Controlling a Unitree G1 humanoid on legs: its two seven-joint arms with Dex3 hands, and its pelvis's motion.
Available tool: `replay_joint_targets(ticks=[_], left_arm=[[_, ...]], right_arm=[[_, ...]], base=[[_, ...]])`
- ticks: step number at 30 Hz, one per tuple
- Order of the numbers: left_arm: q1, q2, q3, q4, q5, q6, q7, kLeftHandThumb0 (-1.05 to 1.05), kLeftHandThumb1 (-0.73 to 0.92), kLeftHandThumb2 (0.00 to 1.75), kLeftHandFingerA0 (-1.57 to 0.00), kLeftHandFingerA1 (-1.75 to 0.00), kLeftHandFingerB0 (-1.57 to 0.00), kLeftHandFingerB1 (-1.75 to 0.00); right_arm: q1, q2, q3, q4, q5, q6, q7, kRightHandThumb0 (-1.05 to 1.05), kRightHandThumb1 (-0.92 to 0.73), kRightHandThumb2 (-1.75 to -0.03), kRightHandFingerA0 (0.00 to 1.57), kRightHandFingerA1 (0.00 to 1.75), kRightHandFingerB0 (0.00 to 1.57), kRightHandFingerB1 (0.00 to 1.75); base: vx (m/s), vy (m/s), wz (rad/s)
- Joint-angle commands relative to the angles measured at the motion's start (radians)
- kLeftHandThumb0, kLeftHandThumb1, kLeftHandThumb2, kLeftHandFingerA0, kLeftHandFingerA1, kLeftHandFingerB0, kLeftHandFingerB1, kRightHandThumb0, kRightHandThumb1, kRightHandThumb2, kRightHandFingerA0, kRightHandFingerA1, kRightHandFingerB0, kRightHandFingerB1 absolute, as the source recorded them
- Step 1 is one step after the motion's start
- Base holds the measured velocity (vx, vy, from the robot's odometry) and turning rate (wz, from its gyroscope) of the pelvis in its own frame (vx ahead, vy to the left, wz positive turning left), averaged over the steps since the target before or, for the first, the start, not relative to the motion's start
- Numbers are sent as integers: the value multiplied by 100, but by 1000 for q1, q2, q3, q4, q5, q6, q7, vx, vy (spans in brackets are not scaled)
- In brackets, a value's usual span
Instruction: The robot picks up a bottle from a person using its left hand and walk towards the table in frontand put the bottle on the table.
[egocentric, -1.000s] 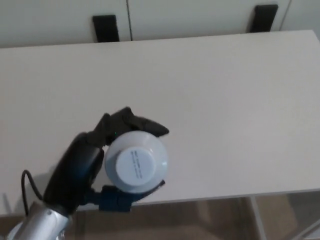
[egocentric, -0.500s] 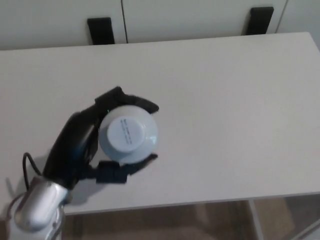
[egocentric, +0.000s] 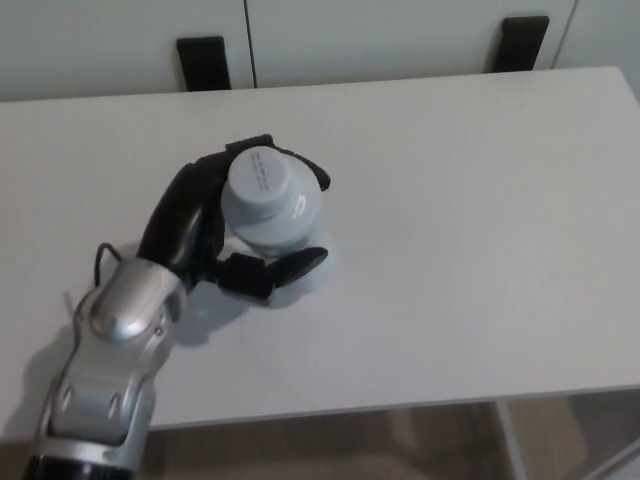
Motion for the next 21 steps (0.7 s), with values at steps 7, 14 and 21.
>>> replay_joint_targets(ticks=[7, 14, 21], left_arm=[[-93, -14, -7, 191, -2, 55, -5, -28, 17, 120, -107, -133, -127, -96], [-79, -12, -37, 205, 11, 18, -6, -31, 24, 108, -105, -124, -127, -78], [-61, 125, -179, 155, 92, -110, -128, -100, 38, 64, 0, 0, 0, -26]], right_arm=[[-7, -16, 11, 3, -17, 2, 25, -34, -73, -61, 57, 42, 47, 37], [-6, -11, 7, 5, -16, 5, 20, -33, -73, -61, 59, 42, 46, 37], [1, -15, 22, -4, -29, -7, 13, -33, -74, -61, 57, 42, 46, 37]], base=[[0, 0, 0], [0, 0, 0], [0, 0, 0]])
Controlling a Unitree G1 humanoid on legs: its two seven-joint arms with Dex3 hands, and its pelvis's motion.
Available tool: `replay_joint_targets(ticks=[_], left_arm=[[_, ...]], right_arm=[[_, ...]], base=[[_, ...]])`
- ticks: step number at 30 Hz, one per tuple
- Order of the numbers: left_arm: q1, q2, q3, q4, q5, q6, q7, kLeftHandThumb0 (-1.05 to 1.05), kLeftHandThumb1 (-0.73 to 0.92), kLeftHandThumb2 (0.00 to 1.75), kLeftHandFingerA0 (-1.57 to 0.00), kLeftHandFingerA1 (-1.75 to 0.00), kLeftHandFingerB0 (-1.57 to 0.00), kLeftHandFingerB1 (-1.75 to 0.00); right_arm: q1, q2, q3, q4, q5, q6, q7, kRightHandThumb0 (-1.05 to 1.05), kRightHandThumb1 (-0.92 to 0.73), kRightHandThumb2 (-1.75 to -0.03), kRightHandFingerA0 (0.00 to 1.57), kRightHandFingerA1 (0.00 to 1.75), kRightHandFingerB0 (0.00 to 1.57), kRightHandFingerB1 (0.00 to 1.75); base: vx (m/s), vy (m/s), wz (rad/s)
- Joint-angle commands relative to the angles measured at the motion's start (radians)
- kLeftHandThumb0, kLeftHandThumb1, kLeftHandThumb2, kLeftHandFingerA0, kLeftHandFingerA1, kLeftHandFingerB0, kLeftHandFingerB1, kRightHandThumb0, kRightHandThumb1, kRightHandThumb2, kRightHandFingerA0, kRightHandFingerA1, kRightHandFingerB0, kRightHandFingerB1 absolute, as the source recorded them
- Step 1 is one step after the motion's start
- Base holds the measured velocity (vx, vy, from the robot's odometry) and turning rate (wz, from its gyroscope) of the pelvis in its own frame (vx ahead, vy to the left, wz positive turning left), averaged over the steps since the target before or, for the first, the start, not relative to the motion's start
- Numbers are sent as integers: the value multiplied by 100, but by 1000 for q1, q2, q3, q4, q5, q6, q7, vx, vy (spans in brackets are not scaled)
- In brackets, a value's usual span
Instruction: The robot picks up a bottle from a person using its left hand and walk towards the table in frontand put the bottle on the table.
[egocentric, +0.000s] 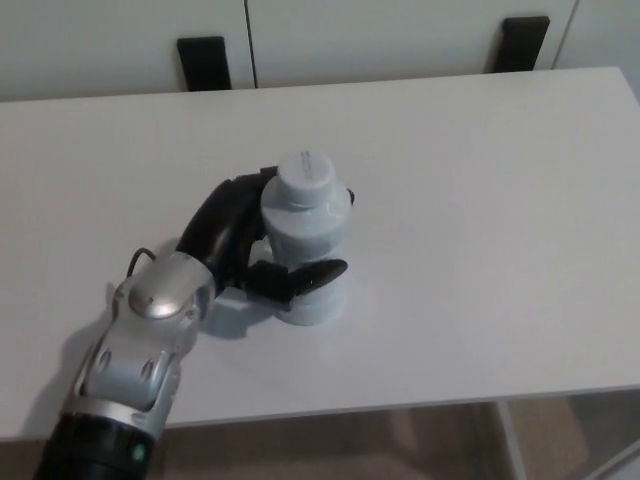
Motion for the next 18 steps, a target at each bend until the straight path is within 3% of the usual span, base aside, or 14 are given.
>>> replay_joint_targets(ticks=[1, 15, 17, 18], left_arm=[[17, 83, -70, -53, 76, -103, -75, -103, 41, 62, 0, 0, 0, -29], [61, 165, -71, -148, 54, -67, -145, -101, 36, 60, 0, 0, 0, -27], [74, 192, -54, -152, 41, -69, -165, -100, 36, 59, 0, 0, 0, -24], [80, 199, -46, -152, 34, -72, -171, -97, 23, 66, 0, 0, 0, -10]], right_arm=[[6, -15, 2, -4, -5, -1, 7, -33, -73, -61, 57, 42, 45, 37], [8, -17, -1, 1, -2, -2, 13, -33, -73, -61, 57, 42, 46, 37], [0, -15, 3, 7, -10, 10, 0, -34, -73, -61, 56, 41, 45, 36], [1, -16, 5, 5, -11, 7, 2, -33, -73, -61, 56, 42, 45, 37]], base=[[0, 0, 0], [0, 0, 0], [0, 0, 0], [0, 0, 0]])
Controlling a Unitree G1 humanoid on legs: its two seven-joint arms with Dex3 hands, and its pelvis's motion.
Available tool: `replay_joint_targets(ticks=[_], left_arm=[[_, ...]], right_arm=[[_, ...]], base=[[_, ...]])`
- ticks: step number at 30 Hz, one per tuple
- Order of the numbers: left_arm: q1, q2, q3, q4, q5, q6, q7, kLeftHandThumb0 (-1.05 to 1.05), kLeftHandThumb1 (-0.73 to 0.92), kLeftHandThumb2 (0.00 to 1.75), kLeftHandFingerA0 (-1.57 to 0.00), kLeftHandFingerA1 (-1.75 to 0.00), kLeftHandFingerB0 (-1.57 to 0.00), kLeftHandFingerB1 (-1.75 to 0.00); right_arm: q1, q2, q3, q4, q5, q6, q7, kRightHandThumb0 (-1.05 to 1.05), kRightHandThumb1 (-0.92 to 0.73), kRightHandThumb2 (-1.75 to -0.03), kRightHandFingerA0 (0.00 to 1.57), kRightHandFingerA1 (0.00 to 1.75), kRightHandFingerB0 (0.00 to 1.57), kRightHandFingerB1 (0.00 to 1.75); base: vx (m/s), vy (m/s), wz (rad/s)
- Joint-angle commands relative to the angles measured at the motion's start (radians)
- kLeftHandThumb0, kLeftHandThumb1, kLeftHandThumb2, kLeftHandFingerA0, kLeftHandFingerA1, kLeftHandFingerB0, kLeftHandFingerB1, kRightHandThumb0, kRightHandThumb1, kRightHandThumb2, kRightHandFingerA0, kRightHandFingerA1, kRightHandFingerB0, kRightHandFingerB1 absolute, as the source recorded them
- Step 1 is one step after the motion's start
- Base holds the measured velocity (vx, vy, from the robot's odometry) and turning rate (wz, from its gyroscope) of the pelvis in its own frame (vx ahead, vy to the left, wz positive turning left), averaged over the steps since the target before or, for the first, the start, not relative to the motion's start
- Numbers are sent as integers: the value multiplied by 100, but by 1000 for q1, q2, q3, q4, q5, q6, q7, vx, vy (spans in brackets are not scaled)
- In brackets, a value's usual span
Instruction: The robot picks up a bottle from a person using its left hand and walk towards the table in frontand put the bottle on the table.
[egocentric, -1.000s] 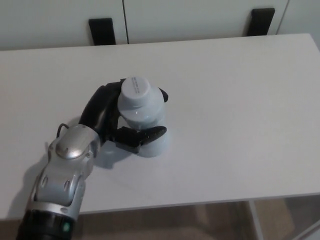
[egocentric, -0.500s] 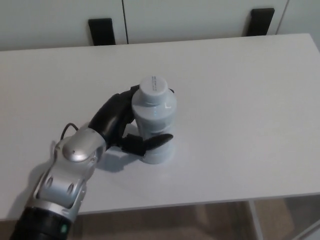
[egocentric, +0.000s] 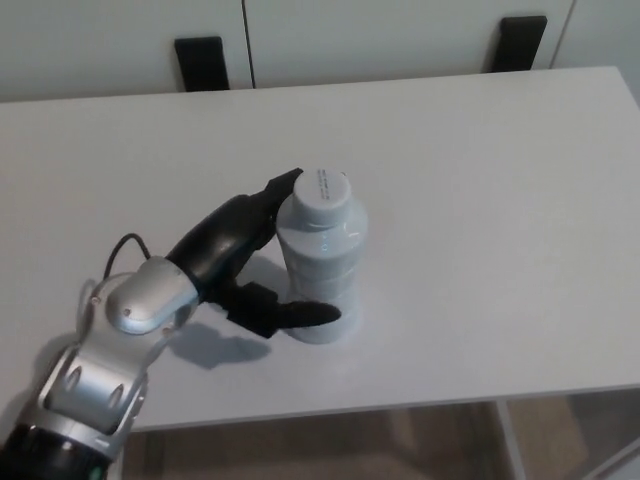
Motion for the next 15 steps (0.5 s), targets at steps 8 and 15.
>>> replay_joint_targets(ticks=[8, 15], left_arm=[[85, 148, 159, -16, -81, -44, -138, -94, 28, 68, 0, 0, 0, -8], [239, 185, 306, -138, -179, -91, -167, -104, 29, 69, 0, -14, 0, -26]], right_arm=[[-13, -24, 14, 10, -19, 16, -2, -32, -74, -61, 56, 42, 46, 37], [-15, -27, 22, 12, -23, 25, 4, -31, -74, -62, 56, 42, 44, 36]], base=[[0, 0, 0], [0, 0, 0]])
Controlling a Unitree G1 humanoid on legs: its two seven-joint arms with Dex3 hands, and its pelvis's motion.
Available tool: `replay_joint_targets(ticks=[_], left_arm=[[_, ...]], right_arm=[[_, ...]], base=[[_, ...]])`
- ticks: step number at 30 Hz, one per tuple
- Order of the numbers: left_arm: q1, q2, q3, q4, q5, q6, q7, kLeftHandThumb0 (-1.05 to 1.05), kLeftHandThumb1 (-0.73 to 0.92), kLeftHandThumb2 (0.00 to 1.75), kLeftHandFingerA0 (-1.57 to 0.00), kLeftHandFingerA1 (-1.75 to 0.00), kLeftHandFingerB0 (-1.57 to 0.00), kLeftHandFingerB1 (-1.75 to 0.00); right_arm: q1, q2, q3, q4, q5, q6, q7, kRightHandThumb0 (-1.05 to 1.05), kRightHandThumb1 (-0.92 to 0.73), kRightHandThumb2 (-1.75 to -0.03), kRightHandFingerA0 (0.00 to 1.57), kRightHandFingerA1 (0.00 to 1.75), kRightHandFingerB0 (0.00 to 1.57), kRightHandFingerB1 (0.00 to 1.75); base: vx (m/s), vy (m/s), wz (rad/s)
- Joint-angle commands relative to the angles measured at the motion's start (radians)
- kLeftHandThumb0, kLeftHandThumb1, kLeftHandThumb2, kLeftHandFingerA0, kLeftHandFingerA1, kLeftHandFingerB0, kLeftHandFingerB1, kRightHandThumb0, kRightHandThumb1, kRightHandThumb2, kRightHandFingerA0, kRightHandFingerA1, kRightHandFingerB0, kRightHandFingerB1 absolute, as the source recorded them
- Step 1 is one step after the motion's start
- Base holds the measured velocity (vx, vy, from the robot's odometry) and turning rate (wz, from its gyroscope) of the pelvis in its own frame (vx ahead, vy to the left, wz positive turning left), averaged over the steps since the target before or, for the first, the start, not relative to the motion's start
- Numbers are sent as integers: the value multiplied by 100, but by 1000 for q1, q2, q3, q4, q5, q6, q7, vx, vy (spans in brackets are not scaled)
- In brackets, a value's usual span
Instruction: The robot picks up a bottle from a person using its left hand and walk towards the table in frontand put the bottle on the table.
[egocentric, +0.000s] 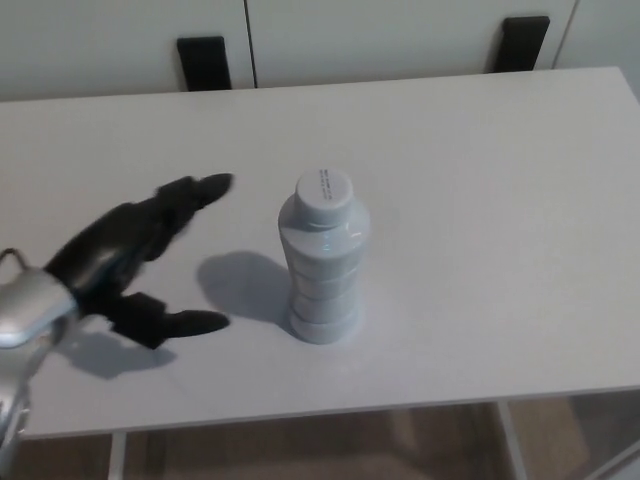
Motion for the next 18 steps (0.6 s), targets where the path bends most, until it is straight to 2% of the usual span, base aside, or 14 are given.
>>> replay_joint_targets(ticks=[1, 2, 3, 4, 5, 6, 7, 8, 9, 10, 11, 15, 16, 18], left_arm=[[122, 5, 100, -124, -108, -50, -33, -104, 29, 69, 0, -14, 0, -26], [193, -17, 135, -220, -139, -37, -9, -99, 32, 71, 0, -39, 0, -42], [249, -35, 160, -295, -161, -31, 7, -99, 33, 70, 0, -58, 0, -43], [281, -47, 175, -340, -172, -29, 14, -99, 33, 70, 0, -58, 0, -43], [364, -72, 199, -421, -191, -62, 22, -84, 37, 77, -10, -75, -2, -52], [430, -92, 216, -476, -217, -94, 13, -87, 35, 66, -30, -72, -8, -63], [470, -104, 225, -503, -241, -116, -3, -87, 35, 66, -30, -72, -8, -63], [570, -126, 247, -575, -351, -109, -57, -69, 30, 71, -49, -63, -28, -62], [611, -135, 257, -606, -397, -102, -80, -69, 30, 71, -49, -63, -28, -62], [666, -136, 267, -637, -442, -94, -111, -72, 29, 69, -57, -58, -37, -60], [727, -127, 283, -647, -513, -80, -181, -65, 24, 62, -83, -48, -71, -47], [905, -69, 332, -599, -710, 18, -439, -52, 27, 50, -100, -49, -86, -45], [911, -52, 345, -477, -692, -16, -563, -54, 21, 56, -105, -52, -92, -48], [944, -28, 349, -436, -653, -32, -593, -54, 20, 56, -106, -53, -93, -48]], right_arm=[[0, -22, 5, 6, -14, 21, -2, -31, -74, -62, 56, 42, 44, 36], [-2, -22, 8, 5, -18, 23, -6, -30, -74, -62, 56, 42, 42, 35], [-5, -22, 9, 5, -19, 24, -6, -30, -74, -62, 55, 42, 42, 35], [-8, -21, 8, 5, -18, 25, -4, -30, -74, -62, 55, 42, 42, 35], [-11, -19, 7, 12, -18, 32, -5, -32, -73, -62, 55, 41, 41, 35], [-11, -18, 9, 16, -20, 35, -6, -33, -74, -62, 57, 41, 42, 35], [-10, -18, 13, 16, -23, 35, -6, -33, -74, -62, 57, 41, 42, 35], [-6, -16, 14, 13, -23, 29, 0, -31, -75, -62, 53, 40, 42, 35], [-5, -16, 15, 12, -23, 26, 3, -31, -75, -62, 53, 40, 42, 35], [-3, -13, 17, 11, -24, 27, 3, -31, -76, -62, 53, 41, 42, 35], [0, -14, 21, 9, -29, 25, -2, -33, -75, -62, 55, 41, 44, 36], [25, -22, 18, 2, -25, 14, -2, -33, -76, -62, 54, 42, 44, 36], [26, -19, 16, 7, -26, 20, -11, -30, -77, -63, 55, 42, 43, 36], [38, -18, 13, 6, -24, 21, -9, -30, -77, -62, 54, 41, 42, 36]], base=[[0, 0, 0], [0, 0, 0], [0, 0, 0], [0, 0, 0], [0, 0, 0], [0, 0, 0], [0, 0, 0], [0, 0, 0], [0, 0, 0], [0, 0, 0], [0, 0, 0], [0, 0, 0], [0, 0, 0], [0, 0, 0]])
